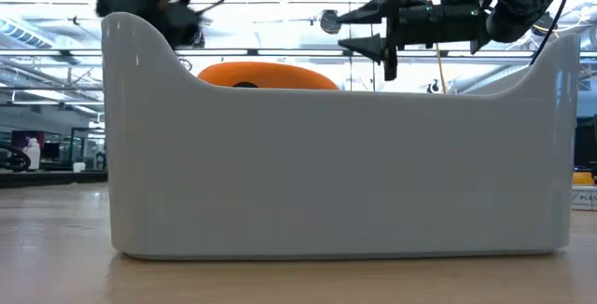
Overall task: Pick & Place Toys
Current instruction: Put the green game piece into the orange bin
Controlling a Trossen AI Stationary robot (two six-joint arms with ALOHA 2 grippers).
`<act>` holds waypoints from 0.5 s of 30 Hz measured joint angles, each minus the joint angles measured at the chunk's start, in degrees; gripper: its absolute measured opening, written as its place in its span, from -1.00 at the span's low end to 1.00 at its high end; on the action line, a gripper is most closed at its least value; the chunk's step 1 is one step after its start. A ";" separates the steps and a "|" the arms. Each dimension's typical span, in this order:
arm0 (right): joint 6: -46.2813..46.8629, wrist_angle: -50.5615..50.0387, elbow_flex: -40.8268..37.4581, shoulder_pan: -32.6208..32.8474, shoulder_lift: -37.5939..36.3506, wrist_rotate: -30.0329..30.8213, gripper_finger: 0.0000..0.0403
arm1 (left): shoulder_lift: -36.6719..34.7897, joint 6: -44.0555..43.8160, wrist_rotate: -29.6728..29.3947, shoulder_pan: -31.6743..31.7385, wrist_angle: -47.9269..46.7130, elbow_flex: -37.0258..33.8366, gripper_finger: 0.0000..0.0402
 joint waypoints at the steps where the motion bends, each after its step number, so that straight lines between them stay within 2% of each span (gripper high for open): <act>1: -0.25 0.66 0.01 0.26 0.01 0.06 -0.07 | -0.25 1.22 -1.40 0.78 0.67 1.02 -0.57; 4: -2.82 -0.13 0.83 1.94 -0.01 1.69 -0.07 | -0.41 5.77 -5.50 3.00 3.41 4.55 -0.57; 11: -12.08 -8.69 7.33 8.01 0.56 12.53 -0.07 | 3.25 16.82 -17.11 6.89 12.32 10.94 -0.57; 15: -15.61 -10.38 11.76 10.08 1.93 13.84 -0.07 | 6.81 21.36 -19.60 8.59 19.81 13.48 -0.57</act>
